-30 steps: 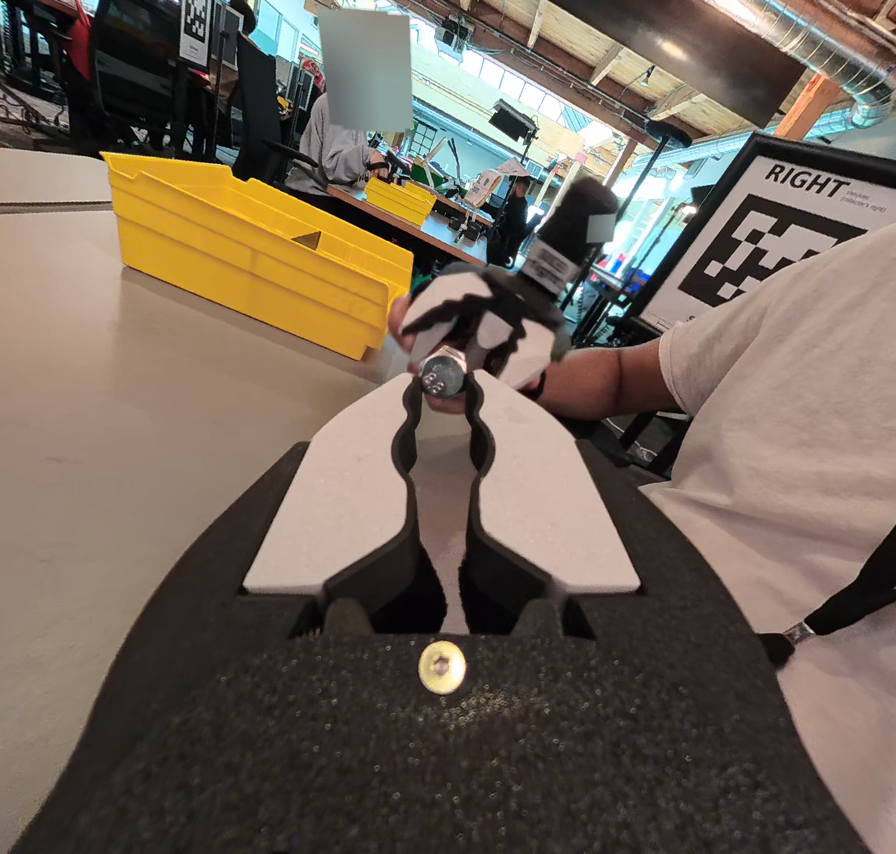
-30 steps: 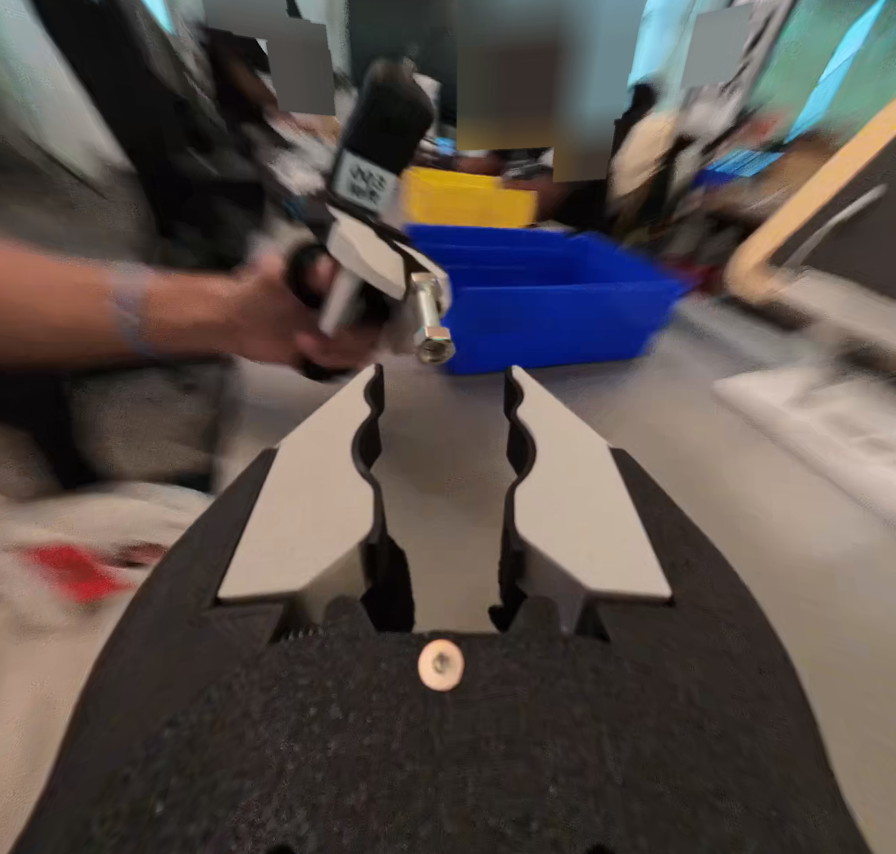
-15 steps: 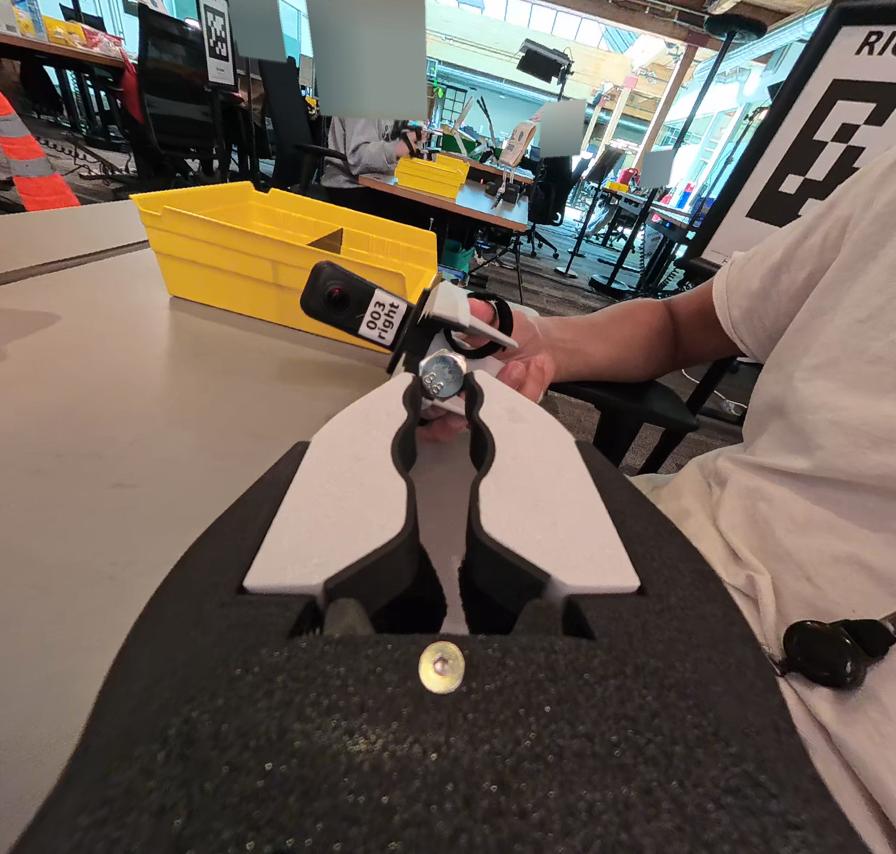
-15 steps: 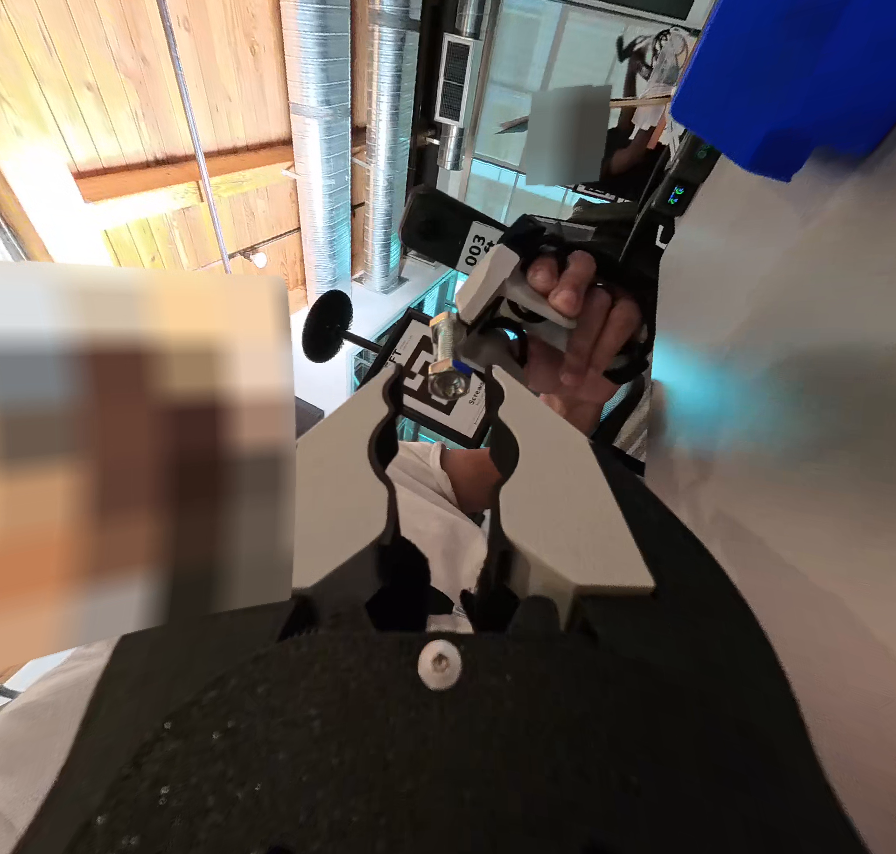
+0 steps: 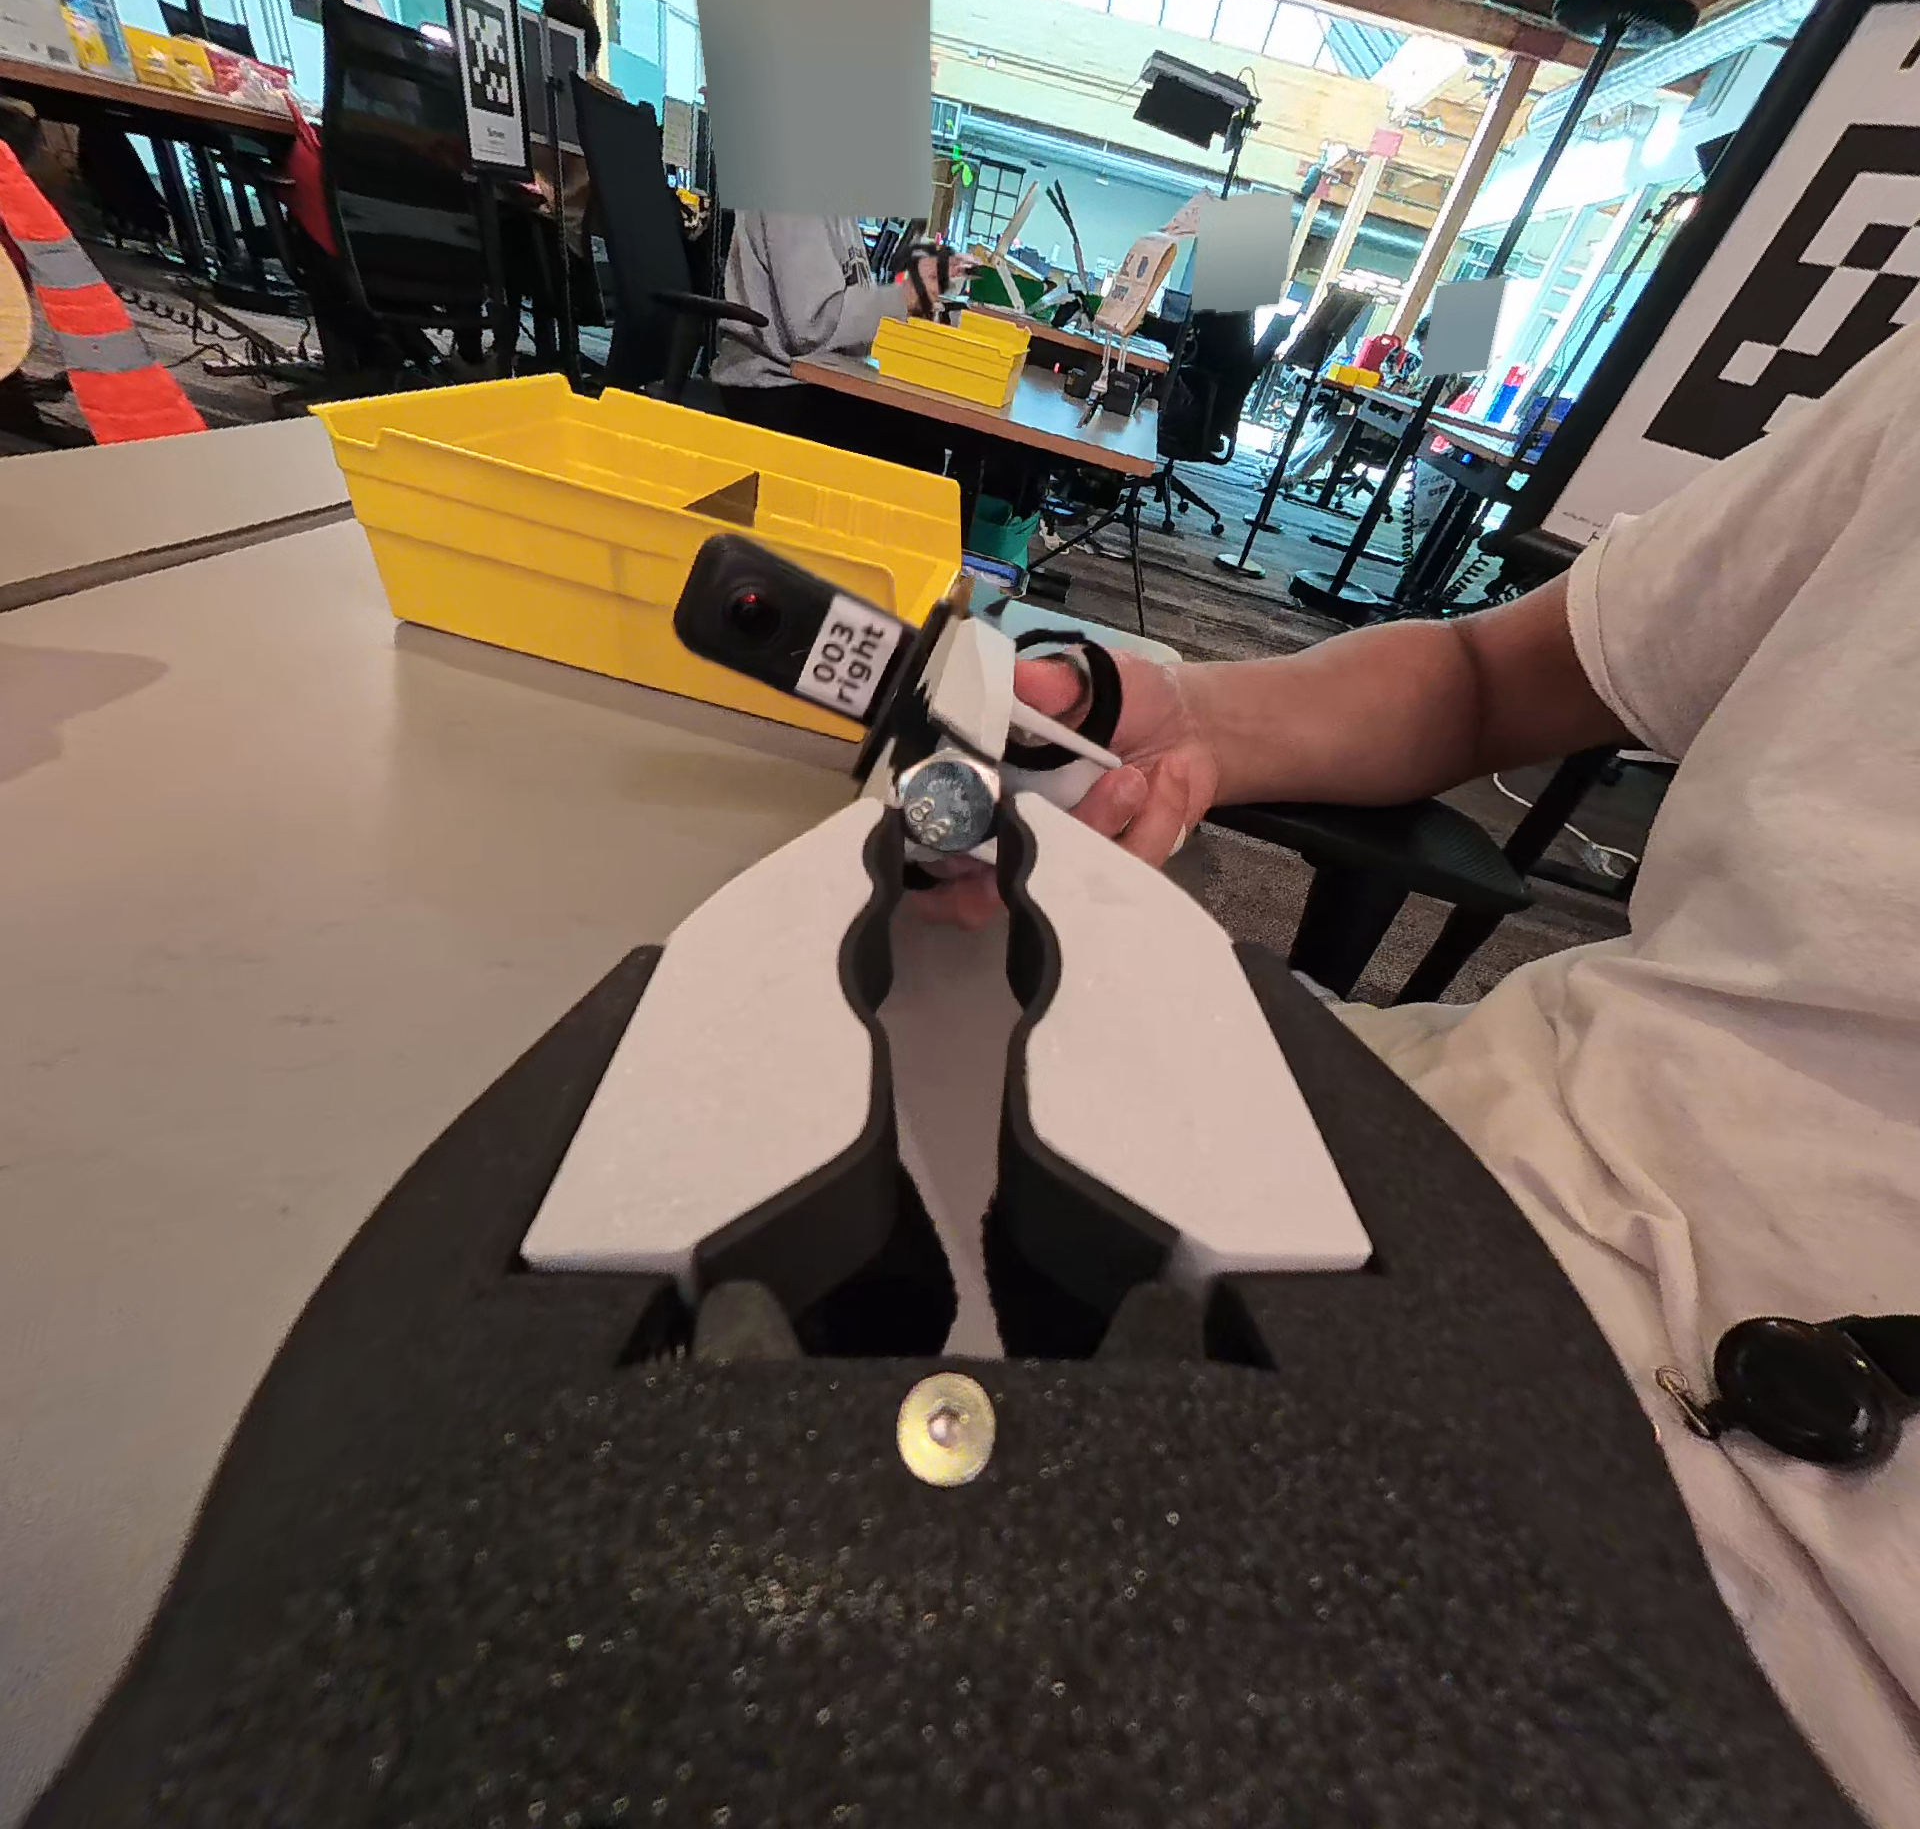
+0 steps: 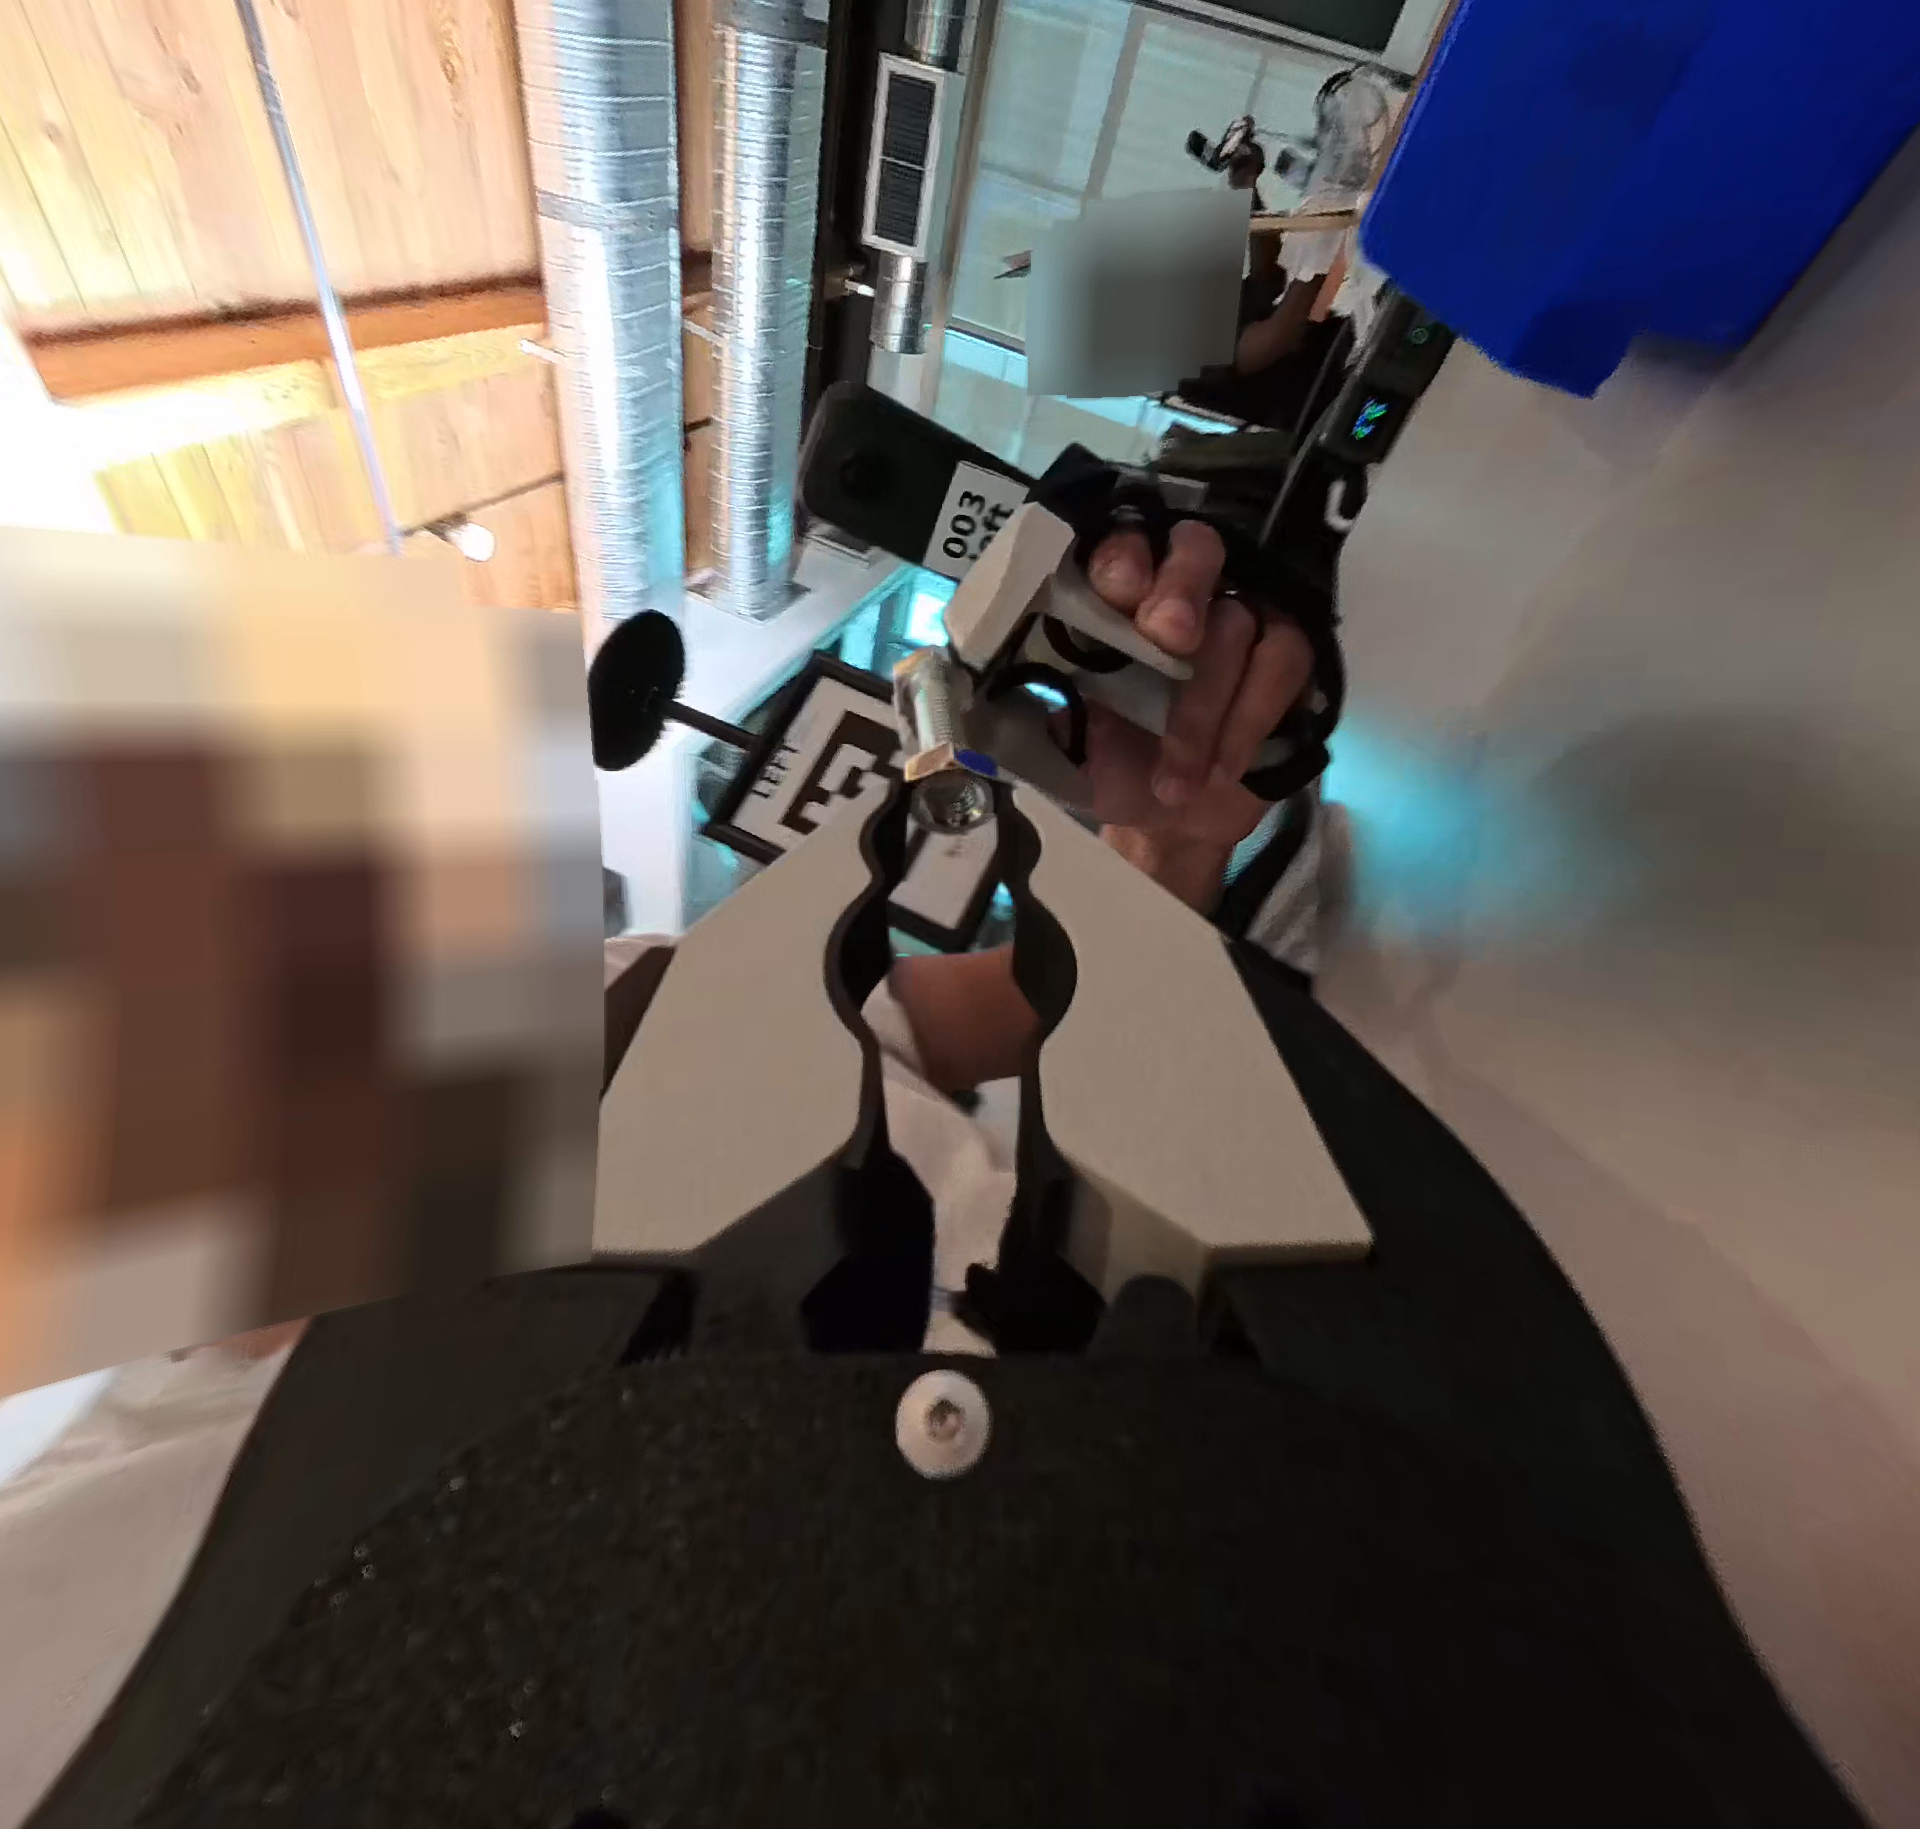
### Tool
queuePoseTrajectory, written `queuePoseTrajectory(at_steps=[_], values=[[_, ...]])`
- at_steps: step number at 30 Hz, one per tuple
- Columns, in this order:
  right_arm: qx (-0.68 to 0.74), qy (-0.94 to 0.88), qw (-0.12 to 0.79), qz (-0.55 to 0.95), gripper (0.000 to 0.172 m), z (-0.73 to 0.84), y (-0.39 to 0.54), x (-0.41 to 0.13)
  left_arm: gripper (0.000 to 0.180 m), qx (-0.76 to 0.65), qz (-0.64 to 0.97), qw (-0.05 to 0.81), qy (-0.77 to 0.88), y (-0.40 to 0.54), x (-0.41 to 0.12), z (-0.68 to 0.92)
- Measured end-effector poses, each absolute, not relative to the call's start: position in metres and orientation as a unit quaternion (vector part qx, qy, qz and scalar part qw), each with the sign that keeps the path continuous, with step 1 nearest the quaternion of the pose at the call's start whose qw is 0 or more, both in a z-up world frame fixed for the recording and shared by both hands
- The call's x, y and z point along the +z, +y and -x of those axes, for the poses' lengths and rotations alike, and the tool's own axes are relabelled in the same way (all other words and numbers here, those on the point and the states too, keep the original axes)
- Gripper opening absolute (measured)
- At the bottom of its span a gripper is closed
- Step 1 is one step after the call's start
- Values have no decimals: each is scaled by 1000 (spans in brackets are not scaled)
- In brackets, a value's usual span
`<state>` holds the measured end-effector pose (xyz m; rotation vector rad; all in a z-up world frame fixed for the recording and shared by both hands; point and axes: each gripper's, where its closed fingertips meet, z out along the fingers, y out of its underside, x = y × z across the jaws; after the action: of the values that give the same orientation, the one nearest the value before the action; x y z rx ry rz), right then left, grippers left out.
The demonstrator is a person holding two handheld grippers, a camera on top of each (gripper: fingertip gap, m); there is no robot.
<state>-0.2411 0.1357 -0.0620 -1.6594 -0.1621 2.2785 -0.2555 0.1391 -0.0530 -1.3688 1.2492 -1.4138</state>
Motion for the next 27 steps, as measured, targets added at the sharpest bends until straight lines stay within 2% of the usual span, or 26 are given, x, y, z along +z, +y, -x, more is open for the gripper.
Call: queuePoseTrajectory(at_steps=[1,3,5,9,11,13,15,19,23,26,27], values=[[780,-70,186,594,17,241,137,-63,17,-556,543,394,491,140,-54,256],[719,-131,266,629,16,242,139,-62,17,-565,546,387,483,142,-53,256],[604,-234,385,657,16,242,139,-61,17,-583,547,375,470,143,-51,258],[285,-456,586,607,17,242,131,-56,17,-620,541,356,443,145,-44,261],[92,-515,646,556,16,237,135,-56,17,-639,539,347,425,148,-41,264],[-55,-564,655,500,17,235,136,-61,17,-642,541,347,418,151,-40,267],[-134,-587,639,478,17,234,140,-72,17,-638,543,350,419,152,-41,267],[-109,-566,641,508,17,230,141,-63,17,-619,555,355,428,151,-46,264],[-92,-499,653,562,17,197,155,-7,17,-548,583,376,467,151,-64,257],[-98,-439,627,637,17,135,176,36,17,-532,587,373,483,144,-70,249],[-89,-422,591,682,17,110,184,40,17,-527,589,372,487,143,-72,248]])
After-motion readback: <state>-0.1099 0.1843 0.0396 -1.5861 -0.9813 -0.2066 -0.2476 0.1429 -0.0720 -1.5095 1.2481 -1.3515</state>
